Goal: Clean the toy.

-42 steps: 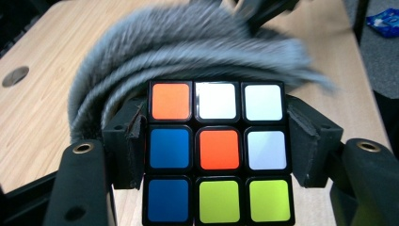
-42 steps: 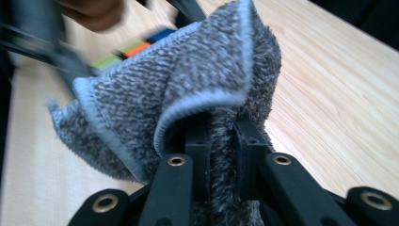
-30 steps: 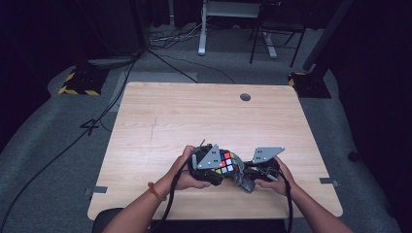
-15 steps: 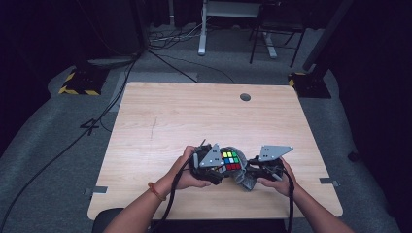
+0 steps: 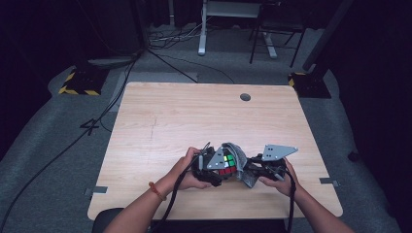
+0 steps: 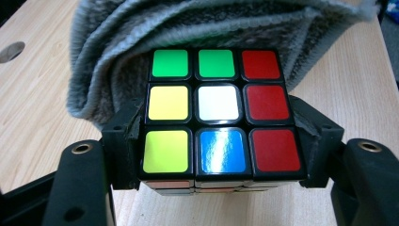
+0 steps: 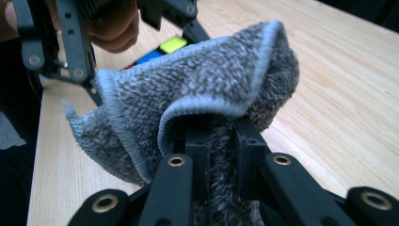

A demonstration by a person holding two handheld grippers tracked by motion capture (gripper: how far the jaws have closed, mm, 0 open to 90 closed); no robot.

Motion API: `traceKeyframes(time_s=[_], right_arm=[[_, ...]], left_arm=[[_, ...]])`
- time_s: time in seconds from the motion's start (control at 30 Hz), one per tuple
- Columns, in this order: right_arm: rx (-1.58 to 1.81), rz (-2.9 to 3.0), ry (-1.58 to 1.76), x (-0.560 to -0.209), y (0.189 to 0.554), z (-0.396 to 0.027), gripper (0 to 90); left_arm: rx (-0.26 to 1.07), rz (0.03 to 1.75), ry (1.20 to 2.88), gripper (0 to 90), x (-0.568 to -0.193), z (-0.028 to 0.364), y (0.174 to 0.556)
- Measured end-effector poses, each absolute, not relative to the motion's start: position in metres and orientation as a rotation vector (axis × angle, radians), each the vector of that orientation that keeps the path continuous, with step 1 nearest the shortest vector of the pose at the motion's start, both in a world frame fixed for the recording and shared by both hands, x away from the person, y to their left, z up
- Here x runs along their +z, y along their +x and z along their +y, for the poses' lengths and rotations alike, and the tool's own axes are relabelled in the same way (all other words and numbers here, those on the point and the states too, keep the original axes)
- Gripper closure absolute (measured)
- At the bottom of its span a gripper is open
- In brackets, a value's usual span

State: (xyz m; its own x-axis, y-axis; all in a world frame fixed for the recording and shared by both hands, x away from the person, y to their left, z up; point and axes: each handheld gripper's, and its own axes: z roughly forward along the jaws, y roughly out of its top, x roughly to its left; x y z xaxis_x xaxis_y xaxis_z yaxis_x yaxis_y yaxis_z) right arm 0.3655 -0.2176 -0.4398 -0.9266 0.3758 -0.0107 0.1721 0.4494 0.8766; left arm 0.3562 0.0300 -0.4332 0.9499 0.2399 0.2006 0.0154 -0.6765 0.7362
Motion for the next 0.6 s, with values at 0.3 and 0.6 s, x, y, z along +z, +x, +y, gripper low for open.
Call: traceKeyframes(time_s=[0.3,0.6], right_arm=[[1.303,2.534,0.508,-0.451,0.369,-0.209,79.0],[1.279,2.628,0.458,-0.457,0.366,-0.203,79.0]], left_arm=[[0.346,0.129,2.247,33.4,-0.426,0.031,0.352],[0.367,0.203,2.205,33.4,-0.421,0.046,0.362]])
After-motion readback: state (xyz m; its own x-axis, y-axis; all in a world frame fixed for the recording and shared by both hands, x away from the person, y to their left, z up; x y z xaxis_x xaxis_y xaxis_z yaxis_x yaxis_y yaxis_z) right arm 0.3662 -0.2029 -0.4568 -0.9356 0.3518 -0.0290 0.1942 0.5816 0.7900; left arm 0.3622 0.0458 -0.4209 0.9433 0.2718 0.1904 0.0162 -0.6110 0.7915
